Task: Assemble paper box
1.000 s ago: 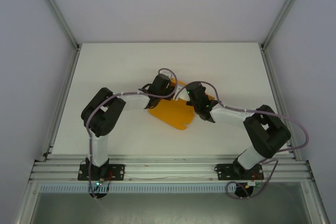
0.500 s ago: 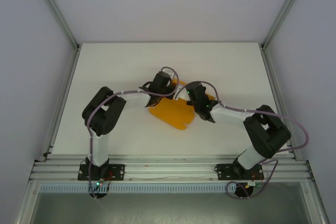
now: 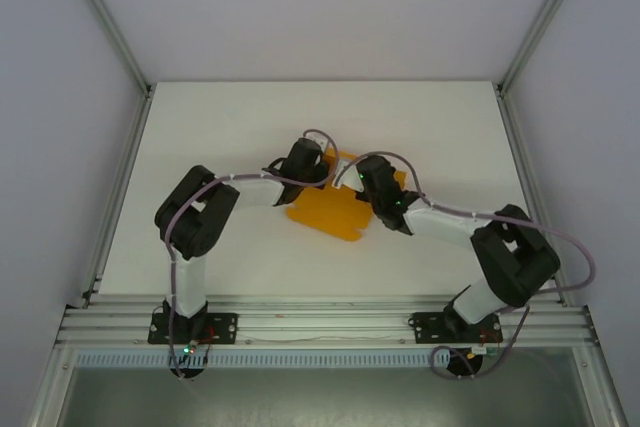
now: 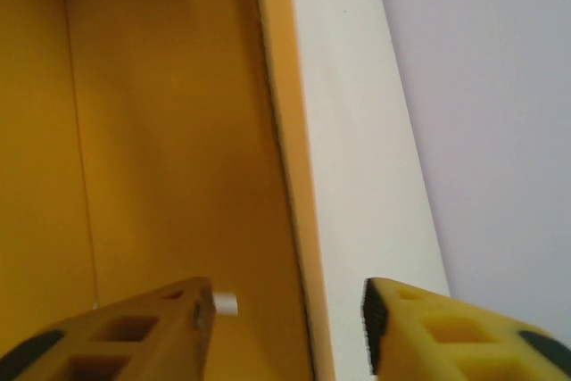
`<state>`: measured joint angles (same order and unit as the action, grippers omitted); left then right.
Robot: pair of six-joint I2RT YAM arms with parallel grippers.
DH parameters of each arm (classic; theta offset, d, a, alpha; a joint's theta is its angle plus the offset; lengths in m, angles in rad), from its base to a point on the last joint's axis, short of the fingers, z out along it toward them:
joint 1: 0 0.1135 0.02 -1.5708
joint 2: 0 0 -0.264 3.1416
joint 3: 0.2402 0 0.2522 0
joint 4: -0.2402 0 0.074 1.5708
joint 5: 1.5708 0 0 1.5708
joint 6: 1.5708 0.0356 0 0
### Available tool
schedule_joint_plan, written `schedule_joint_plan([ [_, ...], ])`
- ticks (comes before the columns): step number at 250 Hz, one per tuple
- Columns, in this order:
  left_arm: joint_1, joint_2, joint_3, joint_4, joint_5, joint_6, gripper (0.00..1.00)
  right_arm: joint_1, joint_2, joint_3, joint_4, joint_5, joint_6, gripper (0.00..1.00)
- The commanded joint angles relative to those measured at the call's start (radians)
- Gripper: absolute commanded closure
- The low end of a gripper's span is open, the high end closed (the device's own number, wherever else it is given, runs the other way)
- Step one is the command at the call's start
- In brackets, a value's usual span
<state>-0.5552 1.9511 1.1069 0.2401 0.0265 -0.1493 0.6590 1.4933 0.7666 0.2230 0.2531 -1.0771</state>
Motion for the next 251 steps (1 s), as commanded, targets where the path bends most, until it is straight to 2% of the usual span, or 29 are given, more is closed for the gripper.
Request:
schedule_joint_plan([
  [1, 0.012, -0.088, -0.042, 0.027, -0.083, -0.036, 1.00, -0.015, -0.146, -0.009, -0.071, -0.021, 0.137, 0.28],
  [12, 0.015, -0.104, -0.058, 0.029, -0.085, -0.050, 1.00, -0.030, -0.208, -0.017, -0.116, -0.055, 0.205, 0.25],
  [18, 0.017, -0.112, -0.064, 0.026, -0.090, -0.059, 1.00, -0.037, -0.243, -0.026, -0.132, -0.073, 0.238, 0.12],
  [30, 0.019, -0.128, -0.070, 0.011, -0.100, -0.073, 1.00, -0.053, -0.313, -0.058, -0.126, -0.109, 0.288, 0.00],
  [61, 0.023, -0.173, -0.106, 0.021, -0.100, -0.083, 1.00, -0.103, -0.469, -0.166, 0.056, -0.151, 0.420, 0.00],
  [87, 0.023, -0.209, -0.135, 0.040, -0.056, -0.090, 1.00, -0.166, -0.500, -0.158, 0.114, -0.183, 0.541, 0.00],
  [112, 0.022, -0.240, -0.151, 0.043, -0.033, -0.103, 1.00, -0.203, -0.441, -0.072, 0.075, -0.149, 0.631, 0.00],
  [138, 0.023, -0.266, -0.172, 0.056, -0.033, -0.116, 1.00, -0.223, -0.355, -0.014, 0.038, -0.151, 0.624, 0.00],
  [172, 0.023, -0.274, -0.162, 0.036, -0.029, -0.134, 1.00, -0.227, -0.280, -0.033, 0.090, -0.256, 0.611, 0.00],
  [218, 0.024, -0.289, -0.165, 0.038, -0.008, -0.146, 1.00, -0.227, -0.186, -0.014, 0.084, -0.294, 0.646, 0.00],
  [251, 0.023, -0.280, -0.146, 0.025, 0.005, -0.166, 1.00, -0.227, -0.138, -0.023, 0.127, -0.403, 0.666, 0.00],
])
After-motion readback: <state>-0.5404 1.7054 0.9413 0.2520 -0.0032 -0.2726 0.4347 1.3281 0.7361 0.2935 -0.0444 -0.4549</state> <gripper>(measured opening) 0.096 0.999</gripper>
